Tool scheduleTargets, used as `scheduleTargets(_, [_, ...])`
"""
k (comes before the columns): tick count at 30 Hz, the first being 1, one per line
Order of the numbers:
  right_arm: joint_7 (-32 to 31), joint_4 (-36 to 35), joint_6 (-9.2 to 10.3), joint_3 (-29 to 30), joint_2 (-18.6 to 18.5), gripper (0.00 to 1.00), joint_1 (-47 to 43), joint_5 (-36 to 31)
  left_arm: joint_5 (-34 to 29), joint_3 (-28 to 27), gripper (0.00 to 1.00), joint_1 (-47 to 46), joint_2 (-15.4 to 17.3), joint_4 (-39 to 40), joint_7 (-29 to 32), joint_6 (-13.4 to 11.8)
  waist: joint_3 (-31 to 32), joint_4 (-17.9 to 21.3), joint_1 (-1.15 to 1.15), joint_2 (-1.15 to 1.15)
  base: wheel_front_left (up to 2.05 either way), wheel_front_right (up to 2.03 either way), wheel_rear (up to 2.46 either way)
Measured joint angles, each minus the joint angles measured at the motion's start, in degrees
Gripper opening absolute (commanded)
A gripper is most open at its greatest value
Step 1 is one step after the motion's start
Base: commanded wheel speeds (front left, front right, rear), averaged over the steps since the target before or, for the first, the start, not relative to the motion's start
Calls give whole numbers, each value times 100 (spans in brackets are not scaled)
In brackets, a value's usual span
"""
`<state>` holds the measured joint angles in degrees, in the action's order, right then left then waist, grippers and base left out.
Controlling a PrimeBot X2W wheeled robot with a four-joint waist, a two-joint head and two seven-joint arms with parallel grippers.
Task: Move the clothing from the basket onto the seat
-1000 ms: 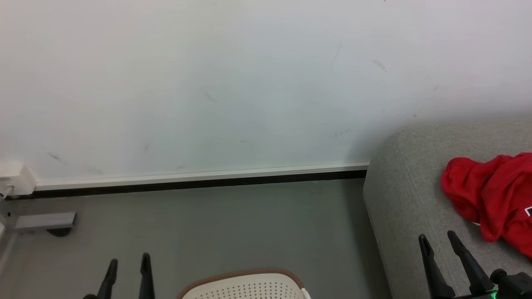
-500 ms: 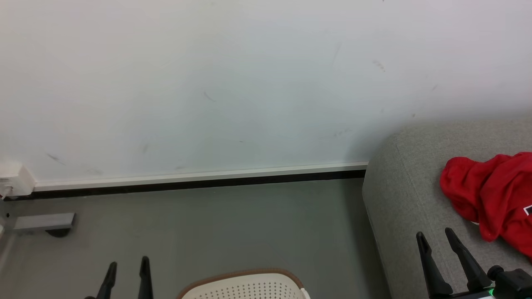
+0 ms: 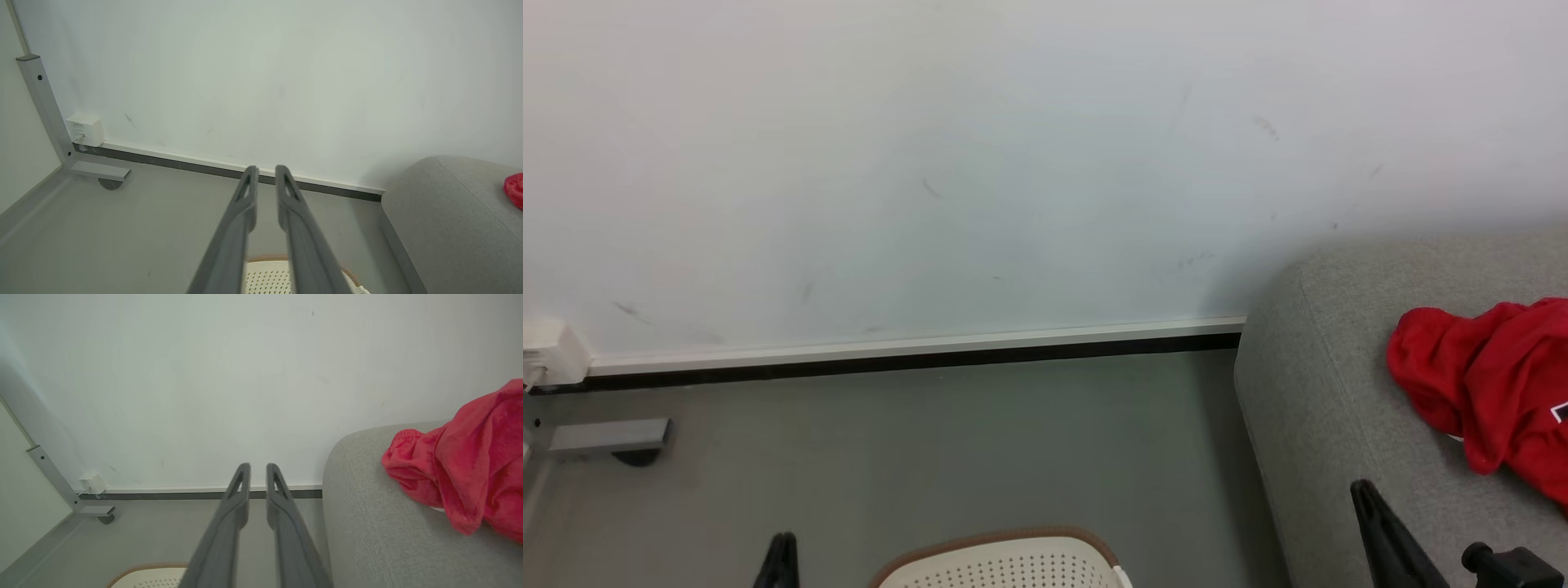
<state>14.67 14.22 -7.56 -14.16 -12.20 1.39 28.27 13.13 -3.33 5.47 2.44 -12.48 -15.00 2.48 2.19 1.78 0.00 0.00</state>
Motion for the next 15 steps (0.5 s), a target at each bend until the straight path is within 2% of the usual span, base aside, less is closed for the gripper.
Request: scheduleTargets(15, [-361,35,0,341,153,0,-25,1216,1450,-58,0,-115,-7,-74,425,71,-28,-21,0,0,0,0,0])
